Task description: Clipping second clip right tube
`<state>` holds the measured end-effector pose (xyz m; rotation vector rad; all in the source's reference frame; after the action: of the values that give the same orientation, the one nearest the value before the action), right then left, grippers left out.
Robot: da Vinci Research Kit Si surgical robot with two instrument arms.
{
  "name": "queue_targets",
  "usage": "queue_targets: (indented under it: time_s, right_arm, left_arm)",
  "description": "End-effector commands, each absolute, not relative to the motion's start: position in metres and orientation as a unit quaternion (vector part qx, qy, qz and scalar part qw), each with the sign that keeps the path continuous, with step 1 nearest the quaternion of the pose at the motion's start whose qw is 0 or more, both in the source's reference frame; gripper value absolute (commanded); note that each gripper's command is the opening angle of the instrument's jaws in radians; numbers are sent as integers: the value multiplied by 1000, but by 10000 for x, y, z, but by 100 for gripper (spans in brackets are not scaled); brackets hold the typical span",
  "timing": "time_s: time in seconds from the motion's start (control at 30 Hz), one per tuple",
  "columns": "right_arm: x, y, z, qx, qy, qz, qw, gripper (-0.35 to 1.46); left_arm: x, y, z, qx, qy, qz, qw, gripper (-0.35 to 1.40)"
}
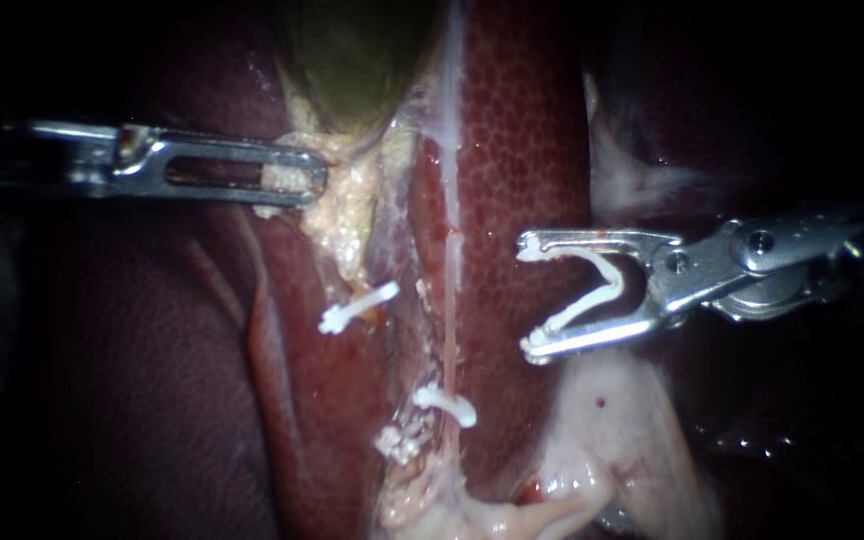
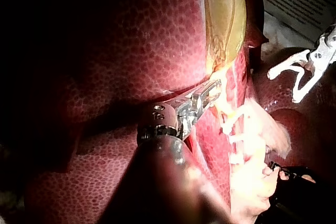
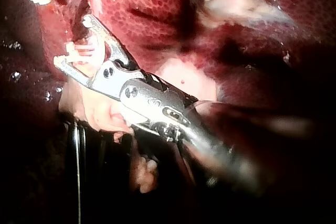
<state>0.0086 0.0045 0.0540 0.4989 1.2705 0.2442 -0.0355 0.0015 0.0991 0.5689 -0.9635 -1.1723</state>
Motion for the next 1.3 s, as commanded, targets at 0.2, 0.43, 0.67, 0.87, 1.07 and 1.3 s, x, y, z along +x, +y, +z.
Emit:
queue_targets:
  time_s: [0.2, 0.43, 0.67, 0.87, 1.07, 1.3]
  right_arm:
    - [86, 45, 540, 230, 585, 112, 769, 60]
    - [89, 41, 543, 229, 586, 111, 770, 60]
    - [98, 22, 582, 250, 572, 127, 771, 60]
    - [112, -2, 641, 273, 545, 150, 778, 60]
    - [121, -22, 692, 296, 524, 172, 780, 60]
    - [139, -35, 714, 318, 517, 190, 771, 59]
  left_arm:
    - [-344, 21, 978, 249, -437, -526, 686, -35]
    - [-344, 20, 977, 249, -438, -526, 685, -35]
    - [-344, 19, 978, 248, -438, -526, 685, -35]
    - [-344, 18, 979, 248, -438, -526, 685, -35]
    - [-344, 17, 980, 247, -438, -526, 686, -35]
    - [-344, 16, 981, 246, -438, -526, 686, -35]
